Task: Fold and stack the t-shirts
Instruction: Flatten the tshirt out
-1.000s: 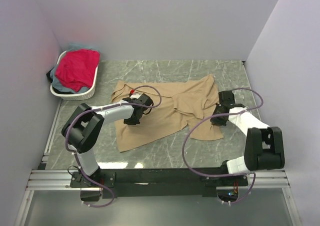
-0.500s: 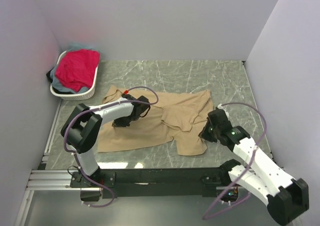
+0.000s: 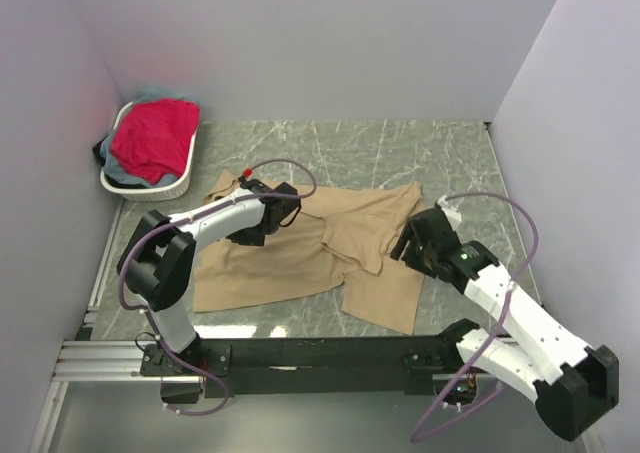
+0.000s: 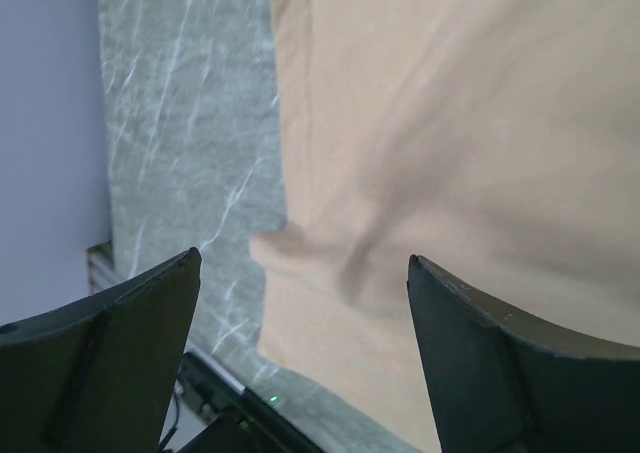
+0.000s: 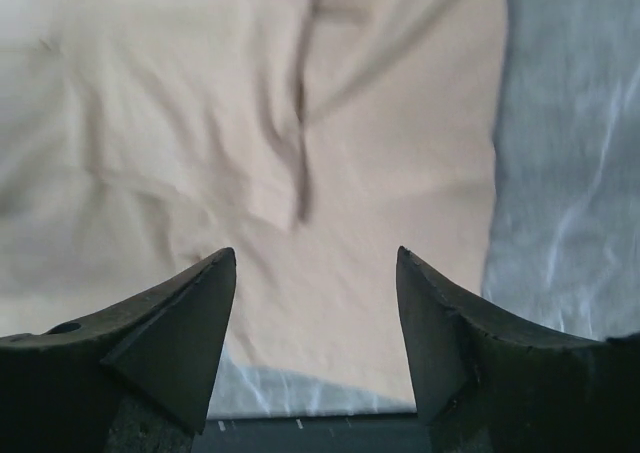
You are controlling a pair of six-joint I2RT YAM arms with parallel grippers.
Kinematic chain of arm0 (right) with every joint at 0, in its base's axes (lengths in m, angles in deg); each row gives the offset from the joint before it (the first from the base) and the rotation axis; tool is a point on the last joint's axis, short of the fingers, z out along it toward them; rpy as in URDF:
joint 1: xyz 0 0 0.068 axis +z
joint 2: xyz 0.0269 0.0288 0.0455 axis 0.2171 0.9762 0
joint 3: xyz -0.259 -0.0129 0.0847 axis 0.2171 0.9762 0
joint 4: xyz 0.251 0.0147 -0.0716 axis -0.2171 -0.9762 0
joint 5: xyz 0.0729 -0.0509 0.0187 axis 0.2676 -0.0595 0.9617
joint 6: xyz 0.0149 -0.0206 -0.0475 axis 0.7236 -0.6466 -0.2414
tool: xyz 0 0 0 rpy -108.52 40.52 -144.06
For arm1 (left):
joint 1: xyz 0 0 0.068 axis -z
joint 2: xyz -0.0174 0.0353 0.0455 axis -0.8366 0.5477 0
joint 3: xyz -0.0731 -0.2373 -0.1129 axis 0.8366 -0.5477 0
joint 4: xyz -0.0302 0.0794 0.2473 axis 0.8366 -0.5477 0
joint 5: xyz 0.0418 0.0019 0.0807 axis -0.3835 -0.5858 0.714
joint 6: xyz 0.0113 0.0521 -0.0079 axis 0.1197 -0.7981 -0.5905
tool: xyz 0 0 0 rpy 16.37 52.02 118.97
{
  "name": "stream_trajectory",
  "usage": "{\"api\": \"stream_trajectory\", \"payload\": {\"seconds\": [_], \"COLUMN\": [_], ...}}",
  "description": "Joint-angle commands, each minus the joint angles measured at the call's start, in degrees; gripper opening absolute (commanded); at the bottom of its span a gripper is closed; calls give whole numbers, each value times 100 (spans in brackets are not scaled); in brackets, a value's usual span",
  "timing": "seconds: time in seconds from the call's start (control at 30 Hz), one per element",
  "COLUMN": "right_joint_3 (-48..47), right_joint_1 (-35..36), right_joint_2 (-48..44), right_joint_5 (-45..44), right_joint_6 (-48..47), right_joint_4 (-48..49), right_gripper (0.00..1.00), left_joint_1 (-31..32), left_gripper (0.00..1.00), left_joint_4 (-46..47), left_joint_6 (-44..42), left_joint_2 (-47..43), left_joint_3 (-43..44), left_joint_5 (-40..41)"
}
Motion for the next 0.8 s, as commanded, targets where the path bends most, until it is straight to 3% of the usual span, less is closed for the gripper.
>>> {"api": "stream_trajectory", "payload": {"seconds": [0.0, 0.13, 0.23, 0.5, 0.77], "right_joint_3": [-481, -639, -937, -1772, -2028], "right_joint_1": [-416, -1356, -1744, -2115, -2370], "right_joint_2": [770, 1457, 2203, 3917, 4621], "right_joint_5": [-445, 256, 512, 1173, 1410], "right_joint_6": [-577, -859, -1017, -1228, -1333], "right_joint_4": [964, 1852, 2292, 2925, 3031], "right_gripper": [72, 70, 68, 60, 57], "left_joint_1": [-12, -3, -3, -12, -3], "left_gripper": [89, 89, 88, 86, 87], "left_joint_4": [687, 1898, 2200, 2464, 2491], "left_joint_6": [-365, -979, -1077, -1139, -1166], "left_joint_2": [-320, -250, 13, 559, 665], "left_joint_3": [394, 543, 719, 799, 702], "left_joint_5": [-280, -1150, -1494, -1503, -1521]}}
